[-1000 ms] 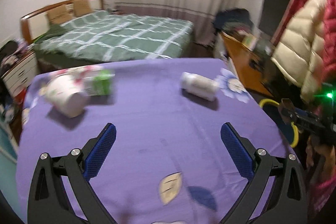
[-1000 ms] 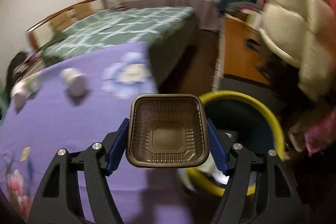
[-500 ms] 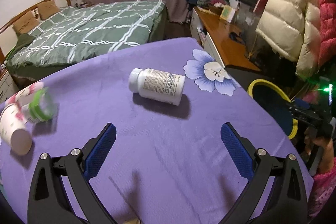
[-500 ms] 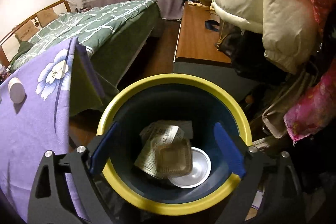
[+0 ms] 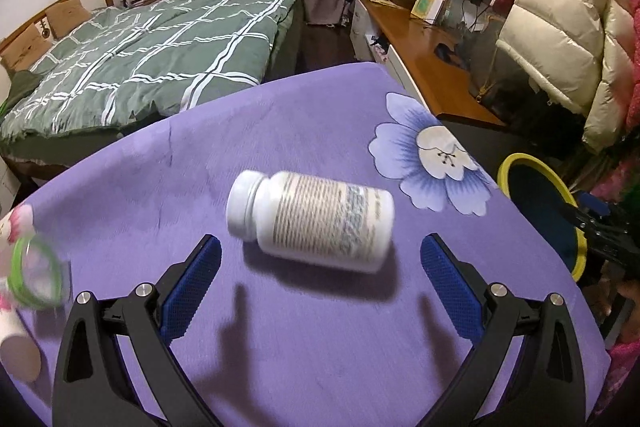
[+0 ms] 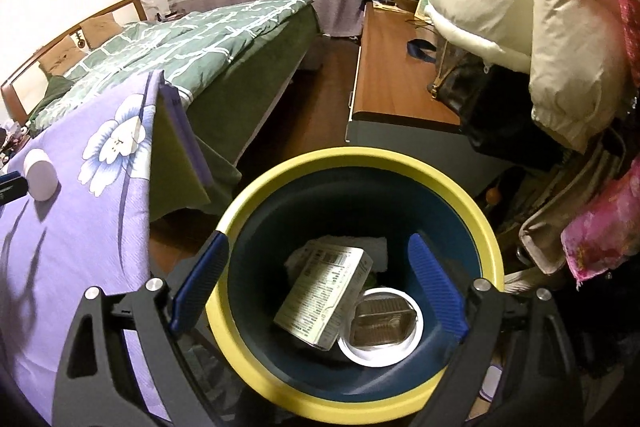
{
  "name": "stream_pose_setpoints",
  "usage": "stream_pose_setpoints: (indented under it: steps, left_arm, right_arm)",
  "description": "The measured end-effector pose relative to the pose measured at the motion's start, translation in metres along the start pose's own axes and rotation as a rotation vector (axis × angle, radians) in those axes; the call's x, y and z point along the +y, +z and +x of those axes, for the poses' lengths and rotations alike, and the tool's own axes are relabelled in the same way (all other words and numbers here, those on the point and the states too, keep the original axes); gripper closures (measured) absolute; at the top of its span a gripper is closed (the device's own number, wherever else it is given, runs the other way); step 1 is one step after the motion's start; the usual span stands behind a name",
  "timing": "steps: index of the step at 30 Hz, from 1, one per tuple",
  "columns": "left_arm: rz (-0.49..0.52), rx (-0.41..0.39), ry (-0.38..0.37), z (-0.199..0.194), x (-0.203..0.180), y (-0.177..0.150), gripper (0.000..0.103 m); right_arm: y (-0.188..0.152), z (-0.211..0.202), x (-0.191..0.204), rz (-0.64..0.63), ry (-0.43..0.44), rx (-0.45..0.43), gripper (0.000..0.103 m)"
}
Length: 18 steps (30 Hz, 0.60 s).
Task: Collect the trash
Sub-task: 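Grasp the white pill bottle with the left gripper, then carry the pill bottle over the yellow bin and open the left gripper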
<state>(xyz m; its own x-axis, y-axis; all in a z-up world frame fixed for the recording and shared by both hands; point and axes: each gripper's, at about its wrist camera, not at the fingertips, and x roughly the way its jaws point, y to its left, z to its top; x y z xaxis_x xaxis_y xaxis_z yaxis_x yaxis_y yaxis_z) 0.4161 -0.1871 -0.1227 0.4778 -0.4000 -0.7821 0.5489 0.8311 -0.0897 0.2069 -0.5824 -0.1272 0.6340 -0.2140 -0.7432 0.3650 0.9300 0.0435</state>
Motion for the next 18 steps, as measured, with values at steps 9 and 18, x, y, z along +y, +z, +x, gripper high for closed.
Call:
stream_pose_setpoints:
  steps: [9,18]
  left_arm:
    - [0.028,0.023,-0.006,0.024,0.001,0.012,0.005]
    - [0.047,0.023,0.033,0.022,-0.011,0.013,0.017]
  right_arm:
    - [0.003,-0.002,0.005,-0.009,0.016,-0.002,0.016]
    - [0.000,-0.015,0.001,-0.005,0.028,-0.009,0.016]
